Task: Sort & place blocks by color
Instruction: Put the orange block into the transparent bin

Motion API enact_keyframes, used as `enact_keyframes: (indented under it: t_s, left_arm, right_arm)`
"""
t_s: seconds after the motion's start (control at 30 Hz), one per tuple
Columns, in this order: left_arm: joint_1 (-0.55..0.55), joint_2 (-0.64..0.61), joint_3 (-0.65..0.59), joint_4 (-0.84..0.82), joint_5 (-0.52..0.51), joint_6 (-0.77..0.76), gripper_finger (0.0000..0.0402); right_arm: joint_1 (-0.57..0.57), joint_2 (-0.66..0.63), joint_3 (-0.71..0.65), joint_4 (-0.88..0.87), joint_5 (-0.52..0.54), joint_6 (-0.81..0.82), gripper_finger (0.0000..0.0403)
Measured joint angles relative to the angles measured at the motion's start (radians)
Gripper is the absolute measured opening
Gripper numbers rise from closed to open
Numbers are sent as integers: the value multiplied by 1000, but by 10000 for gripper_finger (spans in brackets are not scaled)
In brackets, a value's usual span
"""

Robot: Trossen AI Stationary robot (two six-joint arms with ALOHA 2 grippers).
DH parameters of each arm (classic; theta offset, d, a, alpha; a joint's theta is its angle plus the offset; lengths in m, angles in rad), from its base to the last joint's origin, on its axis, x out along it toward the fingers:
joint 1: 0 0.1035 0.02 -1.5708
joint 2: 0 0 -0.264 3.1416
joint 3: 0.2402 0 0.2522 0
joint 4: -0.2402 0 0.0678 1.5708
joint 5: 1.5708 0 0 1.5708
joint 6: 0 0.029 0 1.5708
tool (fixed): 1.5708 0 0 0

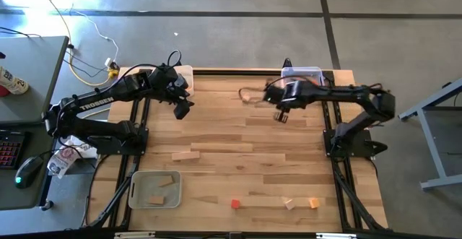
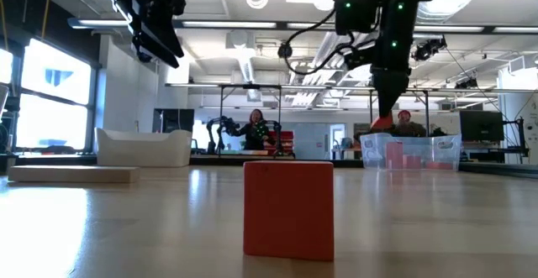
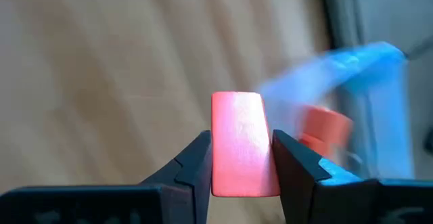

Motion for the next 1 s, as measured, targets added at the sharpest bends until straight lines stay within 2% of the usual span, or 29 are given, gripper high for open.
enact_keyframes:
  t_s: [0.2, 0.33, 0.53, 0.67, 1.0]
  left_arm:
    - [-40, 0, 0, 0, 0, 0, 220]
    - [-85, 0, 0, 0, 0, 0, 219]
    - [-161, 0, 0, 0, 0, 0, 219]
    - [-214, 0, 0, 0, 0, 0, 220]
    - [-349, 0, 0, -30, 0, -77, 219]
  right_arm:
    - [-124, -99, -38, 78, 32, 25, 108]
    - [-221, -109, -54, 152, 32, 55, 108]
    - [-360, -85, -55, 182, 43, 132, 108]
    - [-437, -68, -55, 185, 14, 186, 108]
    - [-542, 43, -55, 181, -70, 215, 108]
